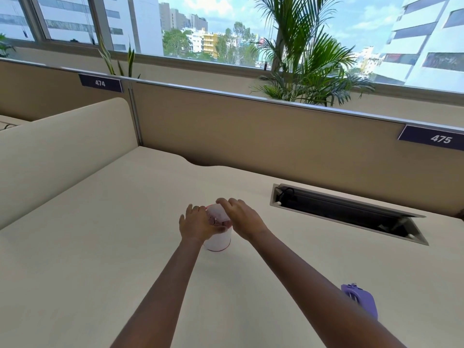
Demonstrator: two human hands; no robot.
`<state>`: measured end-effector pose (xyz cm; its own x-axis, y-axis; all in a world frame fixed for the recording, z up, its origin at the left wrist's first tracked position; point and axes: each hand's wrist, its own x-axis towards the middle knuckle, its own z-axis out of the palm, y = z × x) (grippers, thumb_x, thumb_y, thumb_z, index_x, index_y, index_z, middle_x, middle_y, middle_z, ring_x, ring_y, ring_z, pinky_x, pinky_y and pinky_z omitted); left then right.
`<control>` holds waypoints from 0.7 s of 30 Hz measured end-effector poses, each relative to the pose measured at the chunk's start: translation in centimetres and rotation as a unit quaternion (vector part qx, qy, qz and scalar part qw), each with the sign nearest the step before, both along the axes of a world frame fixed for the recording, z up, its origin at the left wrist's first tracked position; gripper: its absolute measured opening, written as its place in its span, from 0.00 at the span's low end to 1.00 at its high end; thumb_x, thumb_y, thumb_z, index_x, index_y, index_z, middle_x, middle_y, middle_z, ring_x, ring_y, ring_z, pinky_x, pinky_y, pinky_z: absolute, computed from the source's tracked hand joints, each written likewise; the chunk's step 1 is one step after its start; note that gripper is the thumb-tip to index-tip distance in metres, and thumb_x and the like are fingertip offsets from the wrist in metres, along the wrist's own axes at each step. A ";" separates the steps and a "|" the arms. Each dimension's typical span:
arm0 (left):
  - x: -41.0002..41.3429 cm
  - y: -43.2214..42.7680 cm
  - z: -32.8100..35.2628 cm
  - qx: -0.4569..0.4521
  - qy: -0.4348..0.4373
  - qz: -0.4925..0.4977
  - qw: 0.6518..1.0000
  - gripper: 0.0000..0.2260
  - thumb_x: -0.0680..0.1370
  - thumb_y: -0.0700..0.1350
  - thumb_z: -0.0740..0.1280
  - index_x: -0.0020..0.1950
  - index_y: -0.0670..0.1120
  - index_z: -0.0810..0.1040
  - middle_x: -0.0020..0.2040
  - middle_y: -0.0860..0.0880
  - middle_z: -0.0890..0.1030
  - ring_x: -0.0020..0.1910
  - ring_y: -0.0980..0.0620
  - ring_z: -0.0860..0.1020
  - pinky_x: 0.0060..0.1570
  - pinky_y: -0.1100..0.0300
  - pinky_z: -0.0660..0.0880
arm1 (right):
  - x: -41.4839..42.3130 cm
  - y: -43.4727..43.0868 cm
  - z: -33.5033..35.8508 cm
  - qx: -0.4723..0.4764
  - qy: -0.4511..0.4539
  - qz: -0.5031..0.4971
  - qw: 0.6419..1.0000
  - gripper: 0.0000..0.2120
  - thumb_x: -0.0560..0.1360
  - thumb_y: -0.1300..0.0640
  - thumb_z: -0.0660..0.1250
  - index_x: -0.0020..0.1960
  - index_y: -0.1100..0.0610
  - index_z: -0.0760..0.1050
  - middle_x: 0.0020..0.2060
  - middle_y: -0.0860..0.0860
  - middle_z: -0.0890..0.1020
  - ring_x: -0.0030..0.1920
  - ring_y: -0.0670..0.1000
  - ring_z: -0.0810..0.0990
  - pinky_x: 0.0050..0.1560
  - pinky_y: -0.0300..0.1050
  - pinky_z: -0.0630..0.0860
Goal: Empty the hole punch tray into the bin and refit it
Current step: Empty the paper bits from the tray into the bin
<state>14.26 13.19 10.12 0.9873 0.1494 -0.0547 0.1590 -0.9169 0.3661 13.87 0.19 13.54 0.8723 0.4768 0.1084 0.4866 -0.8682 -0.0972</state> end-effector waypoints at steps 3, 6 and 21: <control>0.0 0.0 0.0 0.003 0.000 -0.001 1.000 0.39 0.65 0.67 0.68 0.68 0.44 0.68 0.69 0.46 0.71 0.74 0.46 0.60 0.69 0.48 0.65 | -0.1 -0.1 -0.2 0.005 0.004 0.005 1.000 0.27 0.74 0.71 0.59 0.71 0.56 0.60 0.60 0.60 0.75 0.58 0.60 0.73 0.49 0.53 0.76; -0.1 0.0 0.0 -0.001 -0.006 0.003 1.000 0.38 0.65 0.66 0.69 0.67 0.43 0.69 0.68 0.45 0.72 0.72 0.46 0.63 0.68 0.48 0.66 | -0.3 -0.4 -0.4 0.040 -0.021 -0.003 0.999 0.28 0.74 0.71 0.59 0.71 0.55 0.61 0.59 0.58 0.76 0.57 0.59 0.73 0.45 0.53 0.76; 0.0 0.0 -0.1 -0.009 -0.004 0.006 1.000 0.38 0.65 0.65 0.69 0.67 0.44 0.68 0.68 0.46 0.72 0.72 0.47 0.62 0.68 0.48 0.66 | -1.2 -0.6 -1.3 0.089 -0.035 -0.032 0.995 0.28 0.73 0.72 0.56 0.69 0.51 0.63 0.52 0.59 0.78 0.52 0.59 0.74 0.38 0.47 0.70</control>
<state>14.29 13.16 10.06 0.9858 0.1606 -0.0490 0.1670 -0.9081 0.3840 12.67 -0.40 12.21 0.8871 0.3889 0.2488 0.4429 -0.8691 -0.2204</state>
